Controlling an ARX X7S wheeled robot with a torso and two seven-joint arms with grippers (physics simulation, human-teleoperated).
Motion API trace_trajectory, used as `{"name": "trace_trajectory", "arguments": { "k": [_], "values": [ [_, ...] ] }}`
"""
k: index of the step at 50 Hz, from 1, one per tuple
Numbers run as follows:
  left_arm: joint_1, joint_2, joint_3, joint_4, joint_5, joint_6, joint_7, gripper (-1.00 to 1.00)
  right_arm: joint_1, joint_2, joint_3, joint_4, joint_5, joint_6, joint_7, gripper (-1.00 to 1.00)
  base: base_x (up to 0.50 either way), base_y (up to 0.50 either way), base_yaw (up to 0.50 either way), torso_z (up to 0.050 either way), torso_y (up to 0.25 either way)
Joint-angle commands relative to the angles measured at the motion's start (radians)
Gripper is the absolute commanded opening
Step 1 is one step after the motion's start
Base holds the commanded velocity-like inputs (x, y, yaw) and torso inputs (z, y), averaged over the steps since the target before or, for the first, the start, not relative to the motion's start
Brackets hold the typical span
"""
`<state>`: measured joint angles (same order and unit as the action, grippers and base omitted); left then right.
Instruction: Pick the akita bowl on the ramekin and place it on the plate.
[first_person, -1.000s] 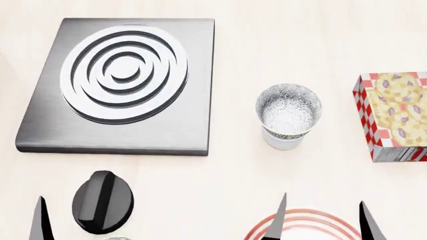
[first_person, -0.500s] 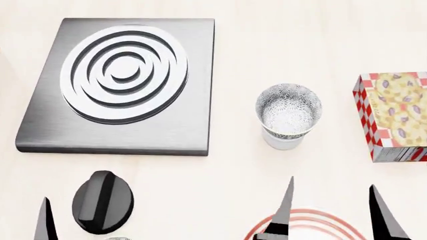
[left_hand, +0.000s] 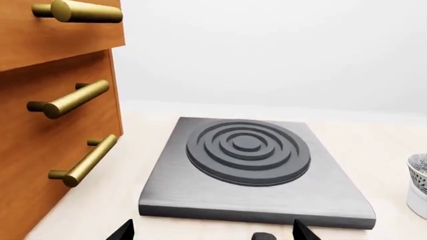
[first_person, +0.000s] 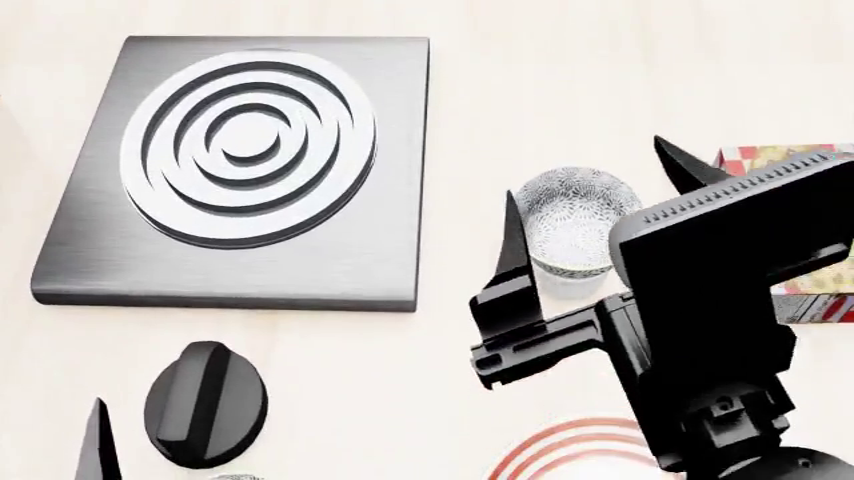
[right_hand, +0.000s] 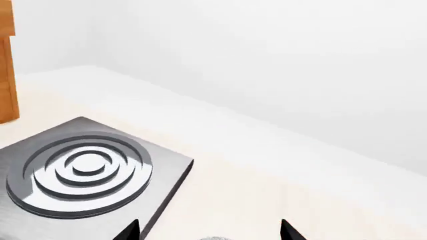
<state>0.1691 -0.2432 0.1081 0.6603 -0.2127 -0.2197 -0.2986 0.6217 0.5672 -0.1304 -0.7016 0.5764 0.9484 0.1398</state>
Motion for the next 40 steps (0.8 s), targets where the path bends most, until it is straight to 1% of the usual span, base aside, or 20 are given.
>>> {"name": "trace_trajectory", "arguments": {
  "k": [1, 5, 7, 10, 13, 15, 22, 25, 26, 29, 30, 36, 40],
  "values": [
    [0.001, -0.009, 0.01, -0.006, -0.01, 0.005, -0.006, 1.0, 0.316, 0.077, -0.191, 0.249, -0.013, 0.097, -0.17, 1.0, 0.0, 0.0, 0.0, 0.0, 0.0],
    [-0.001, -0.011, 0.014, -0.012, -0.012, 0.007, -0.008, 1.0, 0.4, 0.077, -0.243, 0.349, -0.004, 0.123, -0.252, 1.0, 0.0, 0.0, 0.0, 0.0, 0.0],
    [-0.001, -0.013, 0.02, -0.013, -0.008, 0.005, -0.01, 1.0, 0.447, 0.086, -0.299, 0.398, -0.029, 0.121, -0.295, 1.0, 0.0, 0.0, 0.0, 0.0, 0.0],
    [-0.001, -0.015, 0.021, -0.013, -0.011, 0.007, -0.012, 1.0, 0.494, 0.097, -0.362, 0.449, -0.05, 0.121, -0.351, 1.0, 0.0, 0.0, 0.0, 0.0, 0.0],
    [-0.001, -0.017, 0.022, -0.014, -0.013, 0.008, -0.014, 1.0, 0.516, 0.099, -0.389, 0.49, -0.059, 0.113, -0.383, 1.0, 0.0, 0.0, 0.0, 0.0, 0.0],
    [-0.001, -0.019, 0.023, -0.015, -0.015, 0.008, -0.015, 1.0, 0.535, 0.109, -0.447, 0.521, -0.086, 0.089, -0.428, 1.0, 0.0, 0.0, 0.0, 0.0, 0.0],
    [-0.003, -0.021, 0.024, -0.018, -0.021, 0.01, -0.02, 1.0, 0.6, 0.107, -0.555, 0.605, -0.149, 0.054, -0.503, 1.0, 0.0, 0.0, 0.0, 0.0, 0.0],
    [-0.004, -0.023, 0.028, -0.02, -0.02, 0.01, -0.022, 1.0, 0.627, 0.094, -0.585, 0.648, -0.178, 0.034, -0.515, 1.0, 0.0, 0.0, 0.0, 0.0, 0.0],
    [-0.004, -0.023, 0.028, -0.023, -0.022, 0.012, -0.021, 1.0, 0.644, 0.092, -0.612, 0.666, -0.186, 0.028, -0.544, 1.0, 0.0, 0.0, 0.0, 0.0, 0.0],
    [-0.005, -0.025, 0.027, -0.023, -0.026, 0.011, -0.024, 1.0, 0.664, 0.081, -0.645, 0.699, -0.21, 0.018, -0.559, 1.0, 0.0, 0.0, 0.0, 0.0, 0.0],
    [-0.004, -0.026, 0.027, -0.022, -0.028, 0.012, -0.024, 1.0, 0.679, 0.077, -0.676, 0.719, -0.227, 0.013, -0.577, 1.0, 0.0, 0.0, 0.0, 0.0, 0.0],
    [-0.008, -0.03, 0.023, -0.025, -0.04, 0.012, -0.027, 1.0, 0.733, 0.042, -0.742, 0.827, -0.279, -0.016, -0.614, 1.0, 0.0, 0.0, 0.0, 0.0, 0.0],
    [-0.01, -0.031, 0.023, -0.026, -0.042, 0.011, -0.031, 1.0, 0.759, 0.033, -0.781, 0.861, -0.3, -0.023, -0.644, 1.0, 0.0, 0.0, 0.0, 0.0, 0.0]
  ]
}}
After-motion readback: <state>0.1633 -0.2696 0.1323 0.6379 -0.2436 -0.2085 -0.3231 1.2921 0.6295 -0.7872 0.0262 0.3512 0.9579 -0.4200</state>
